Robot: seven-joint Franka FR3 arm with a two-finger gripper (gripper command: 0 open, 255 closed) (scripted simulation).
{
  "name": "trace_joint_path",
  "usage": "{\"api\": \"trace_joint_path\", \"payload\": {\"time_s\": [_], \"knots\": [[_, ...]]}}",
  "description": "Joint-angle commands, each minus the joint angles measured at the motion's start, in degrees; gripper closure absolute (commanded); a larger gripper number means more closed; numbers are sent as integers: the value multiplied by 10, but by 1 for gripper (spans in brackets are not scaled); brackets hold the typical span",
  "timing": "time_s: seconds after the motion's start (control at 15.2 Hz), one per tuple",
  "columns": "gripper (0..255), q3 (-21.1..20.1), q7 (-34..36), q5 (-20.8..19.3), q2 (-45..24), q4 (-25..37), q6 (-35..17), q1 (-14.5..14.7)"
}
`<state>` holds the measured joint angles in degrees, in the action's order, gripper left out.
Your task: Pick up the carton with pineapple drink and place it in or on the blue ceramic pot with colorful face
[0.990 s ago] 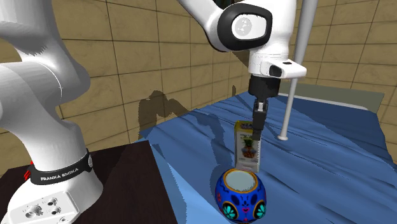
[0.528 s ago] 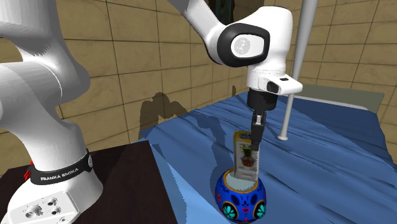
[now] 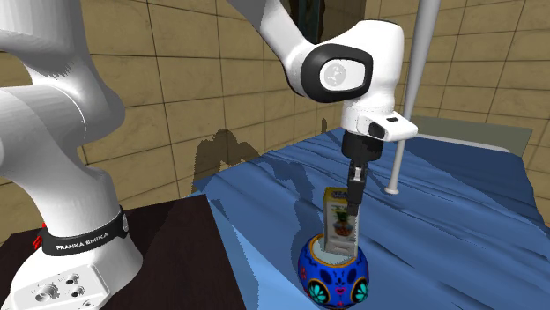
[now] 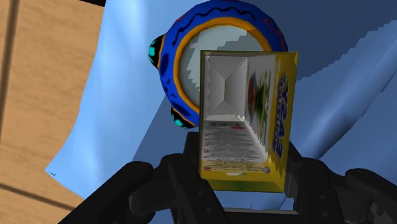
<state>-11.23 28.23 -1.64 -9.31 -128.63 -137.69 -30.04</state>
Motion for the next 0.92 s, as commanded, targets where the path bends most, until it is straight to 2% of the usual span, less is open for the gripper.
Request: {"api": "trace_joint_path", "payload": {"time_s": [0.0, 0.07, 0.13, 0.46, 0.73, 0.86], "knots": [[255, 0, 0, 0, 0, 0, 0, 0], [255, 0, 0, 0, 0, 0, 0, 0], [0, 0, 0, 0, 0, 0, 0, 0], [0, 0, 0, 0, 0, 0, 0, 0], [0, -2, -10, 14, 48, 22, 69, -3], [0, -2, -10, 14, 49, 22, 69, -3]]}}
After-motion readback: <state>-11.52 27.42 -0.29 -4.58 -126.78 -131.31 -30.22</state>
